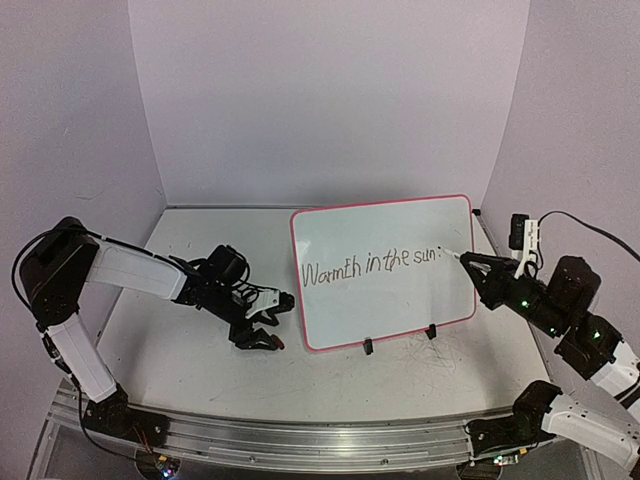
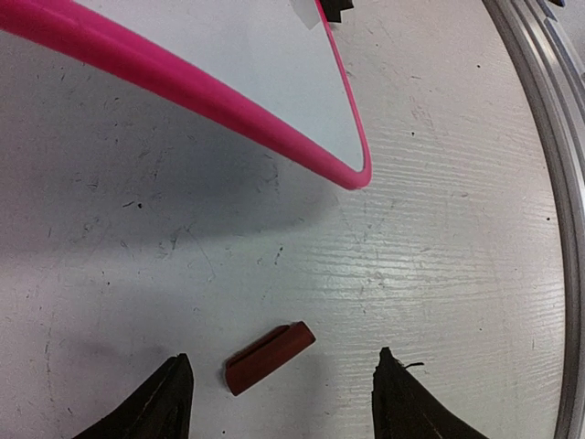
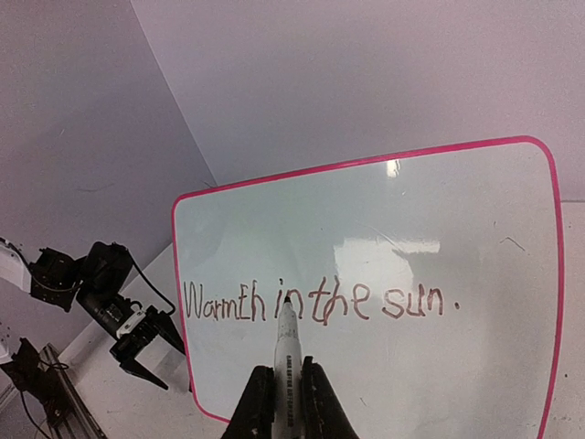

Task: Write a sentence on the whiteboard
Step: Pick up the pen cap from the center of the board.

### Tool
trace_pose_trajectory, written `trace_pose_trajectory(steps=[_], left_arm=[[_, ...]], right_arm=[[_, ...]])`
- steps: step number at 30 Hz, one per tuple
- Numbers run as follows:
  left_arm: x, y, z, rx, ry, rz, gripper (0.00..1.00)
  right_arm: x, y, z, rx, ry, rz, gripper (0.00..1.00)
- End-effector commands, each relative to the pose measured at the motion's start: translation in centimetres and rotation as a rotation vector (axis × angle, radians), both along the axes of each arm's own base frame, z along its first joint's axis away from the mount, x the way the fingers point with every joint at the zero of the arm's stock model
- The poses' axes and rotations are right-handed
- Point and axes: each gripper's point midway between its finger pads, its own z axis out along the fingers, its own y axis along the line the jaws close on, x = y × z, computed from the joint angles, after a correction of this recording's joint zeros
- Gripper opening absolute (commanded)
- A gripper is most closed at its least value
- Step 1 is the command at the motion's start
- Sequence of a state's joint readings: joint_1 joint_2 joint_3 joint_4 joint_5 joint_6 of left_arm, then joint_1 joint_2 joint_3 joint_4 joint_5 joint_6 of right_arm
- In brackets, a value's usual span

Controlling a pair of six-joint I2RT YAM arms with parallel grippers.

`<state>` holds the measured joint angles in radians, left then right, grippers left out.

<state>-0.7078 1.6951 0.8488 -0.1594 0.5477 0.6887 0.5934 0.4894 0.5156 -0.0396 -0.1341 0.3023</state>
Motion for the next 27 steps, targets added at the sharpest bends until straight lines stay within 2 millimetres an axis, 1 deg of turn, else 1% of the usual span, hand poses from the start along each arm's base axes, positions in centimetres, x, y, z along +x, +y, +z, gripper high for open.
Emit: trace_pose_trajectory(steps=[1,4,7,9,14,19,23,27], left_arm=[[0.5,-1.0,0.5,-0.001,0.011,-0.027,0.68],[0.7,-1.0,-0.1,0.031,0.025,-0.009,0.68],[1.4,-0.5,-1.2,0.096,0.017,0.03,0.69],[1.4,-0.1,-1.9,0.134,-0.002,0.034,0.69],[0.4,-0.5,-2.7,0.161,-0.012,-0.001,0.71],[-1.0,-0.7,-3.2,0.182,0.011,-0.022,0.69],[-2.0,0.7,-3.4,0.223,0.036,0.009,0.67],[-2.2,1.4,-3.4,0.245,0.033,0.05,0.6]], right_arm=[[-0.1,-0.3,1.1,0.013,-0.028,-0.009,0.0],[-0.4,-0.4,1.6,0.026,-0.04,-0.005,0.0],[-0.8,-0.8,2.1,0.038,-0.052,-0.008,0.0],[-1.0,-1.0,2.4,0.045,-0.059,-0.014,0.0],[-1.0,-1.1,2.3,0.048,-0.057,-0.017,0.0],[-1.0,-1.0,2.4,0.046,-0.057,-0.016,0.0],[-1.0,-1.1,2.5,0.049,-0.061,-0.02,0.0],[-0.9,-1.0,2.2,0.048,-0.056,-0.02,0.0]])
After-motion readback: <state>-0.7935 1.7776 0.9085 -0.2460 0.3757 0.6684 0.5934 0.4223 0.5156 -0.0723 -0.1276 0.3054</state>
